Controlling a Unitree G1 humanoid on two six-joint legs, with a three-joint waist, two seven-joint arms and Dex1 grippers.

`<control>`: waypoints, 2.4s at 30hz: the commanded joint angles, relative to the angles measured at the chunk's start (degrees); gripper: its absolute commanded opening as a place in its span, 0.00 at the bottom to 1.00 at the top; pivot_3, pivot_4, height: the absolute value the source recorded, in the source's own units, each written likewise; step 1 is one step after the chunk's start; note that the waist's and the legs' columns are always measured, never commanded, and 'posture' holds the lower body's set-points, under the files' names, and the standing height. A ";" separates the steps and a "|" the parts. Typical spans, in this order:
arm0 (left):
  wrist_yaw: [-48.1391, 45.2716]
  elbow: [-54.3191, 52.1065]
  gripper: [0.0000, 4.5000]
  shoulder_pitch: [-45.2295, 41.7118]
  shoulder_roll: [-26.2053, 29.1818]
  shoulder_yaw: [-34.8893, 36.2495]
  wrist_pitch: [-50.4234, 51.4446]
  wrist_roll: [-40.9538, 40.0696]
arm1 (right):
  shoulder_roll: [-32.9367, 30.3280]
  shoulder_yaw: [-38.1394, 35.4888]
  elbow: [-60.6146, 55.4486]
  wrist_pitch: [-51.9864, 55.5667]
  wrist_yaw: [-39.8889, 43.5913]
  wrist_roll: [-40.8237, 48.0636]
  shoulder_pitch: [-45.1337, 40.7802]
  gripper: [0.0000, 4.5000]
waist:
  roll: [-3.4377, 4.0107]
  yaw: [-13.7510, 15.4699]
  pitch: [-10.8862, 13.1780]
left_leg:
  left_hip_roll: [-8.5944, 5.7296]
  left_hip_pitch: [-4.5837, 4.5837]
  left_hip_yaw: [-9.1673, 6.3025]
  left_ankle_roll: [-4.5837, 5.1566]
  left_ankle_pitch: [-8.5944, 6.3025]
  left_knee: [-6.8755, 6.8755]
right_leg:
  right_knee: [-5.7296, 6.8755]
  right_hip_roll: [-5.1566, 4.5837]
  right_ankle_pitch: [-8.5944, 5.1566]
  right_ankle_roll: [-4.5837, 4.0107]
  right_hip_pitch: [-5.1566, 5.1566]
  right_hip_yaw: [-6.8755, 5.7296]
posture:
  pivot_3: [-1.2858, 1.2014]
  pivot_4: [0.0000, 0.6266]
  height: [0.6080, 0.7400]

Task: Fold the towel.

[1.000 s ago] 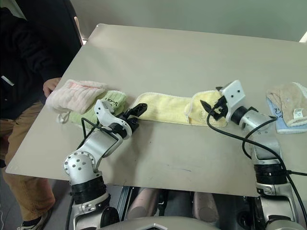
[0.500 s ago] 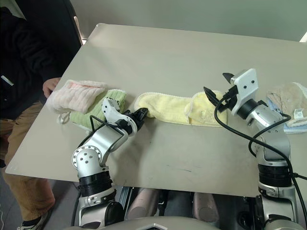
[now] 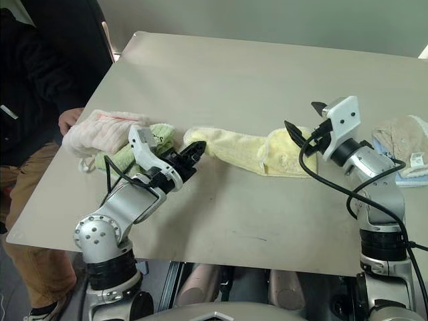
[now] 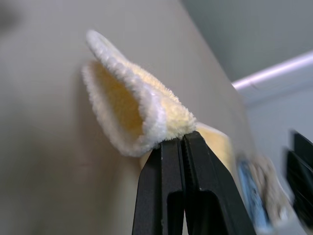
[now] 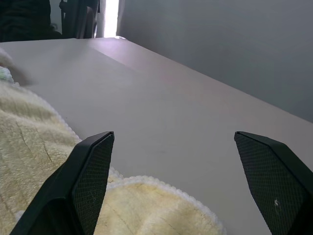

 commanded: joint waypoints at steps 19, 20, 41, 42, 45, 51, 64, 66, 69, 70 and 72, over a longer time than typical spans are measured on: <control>-42.04 21.15 0.01 -32.79 4.89 -42.55 -5.49 47.43 | -0.07 -12.40 5.24 -5.23 -14.42 -1.74 -1.53 0.93 | 0.02 0.18 0.02 | 0.01 -0.37 -0.05 0.03 -0.11 0.01 | 0.03 -0.11 0.15 -0.45 -0.41 -0.01 | 0.52 0.24 0.99; -43.48 23.43 0.01 -33.39 3.29 -43.10 -6.50 49.16 | 0.01 -12.74 4.46 -5.01 -14.76 -1.57 -0.87 0.93 | 0.02 0.25 0.01 | 0.02 -0.42 -0.04 0.08 -0.13 0.02 | 0.02 -0.11 0.11 -0.42 -0.46 -0.01 | 0.52 0.24 0.99; -54.18 34.51 0.99 -33.39 -10.15 -29.17 -8.77 58.44 | 0.22 -11.72 -1.70 -0.55 -15.18 -0.75 2.72 0.93 | 0.05 0.31 0.00 | 0.04 -0.64 0.05 0.56 -0.09 0.12 | 0.07 -0.12 0.27 0.35 -0.71 0.01 | 0.52 0.24 0.99; -53.83 33.27 0.99 -32.94 -9.59 -27.11 -8.05 57.66 | -0.07 -11.25 -1.79 0.14 -14.45 -0.51 2.70 0.93 | 0.05 0.26 0.00 | 0.04 -0.64 0.06 0.67 -0.02 0.12 | 0.07 -0.12 0.29 0.34 -0.71 0.01 | 0.52 0.24 0.99; -53.57 30.55 1.00 -31.72 -7.09 -22.58 -7.00 56.92 | -0.85 -9.44 -2.76 2.55 -12.06 0.38 2.97 0.84 | 0.06 0.18 0.00 | 0.04 -0.61 0.06 0.68 0.03 0.11 | 0.10 -0.11 0.30 0.31 -0.72 0.01 | 0.52 0.24 0.99; -53.89 30.39 0.62 -29.00 -3.55 -21.96 -11.09 61.60 | -1.09 -5.34 -7.54 8.59 -6.13 5.37 4.66 0.38 | 0.07 0.26 -0.01 | 0.03 -0.61 0.06 0.76 0.17 0.11 | 0.10 -0.10 0.30 0.25 -0.70 0.01 | 0.52 0.24 0.99; -59.23 43.68 0.01 -28.01 -5.27 -33.70 -18.88 73.19 | 2.47 5.95 -2.75 15.92 -7.67 2.43 10.66 0.00 | 0.04 0.86 -0.04 | -0.01 -0.80 0.02 0.82 0.28 0.35 | 0.06 -0.15 0.39 -0.01 -0.68 0.03 | 0.52 0.24 0.99; -59.34 49.01 0.01 -27.83 -5.28 -37.05 -21.64 77.47 | 2.74 7.59 -0.73 15.50 -8.07 0.37 10.98 0.00 | 0.07 0.77 -0.06 | -0.01 -0.77 0.06 0.79 0.31 0.34 | 0.08 -0.15 0.50 -0.09 -0.72 0.05 | 0.52 0.24 0.99; -58.99 50.96 0.01 -27.53 -6.50 -35.11 -23.46 77.76 | 2.86 7.58 -0.39 14.58 -8.69 -1.30 11.18 0.00 | -0.05 0.72 -0.13 | 0.01 -0.56 0.04 0.82 0.14 0.29 | 0.04 -0.13 0.58 -0.13 -0.52 0.04 | 0.52 0.24 0.99; -58.92 50.50 0.01 -27.47 -7.00 -33.71 -23.52 77.09 | 2.89 7.21 -0.66 14.32 -8.80 -1.46 11.14 0.00 | -0.05 0.76 -0.12 | 0.00 -0.35 0.04 0.96 -0.04 0.24 | 0.01 -0.13 0.43 0.13 -0.30 0.05 | 0.52 0.24 0.99; -59.03 46.92 0.01 -27.62 -8.29 -29.18 -22.85 73.48 | 2.83 5.05 -2.61 13.15 -8.58 -0.70 11.02 0.00 | -0.05 0.77 -0.12 | -0.02 -0.21 0.02 0.80 -0.09 0.22 | 0.02 -0.13 0.32 0.32 -0.12 0.05 | 0.52 0.24 0.99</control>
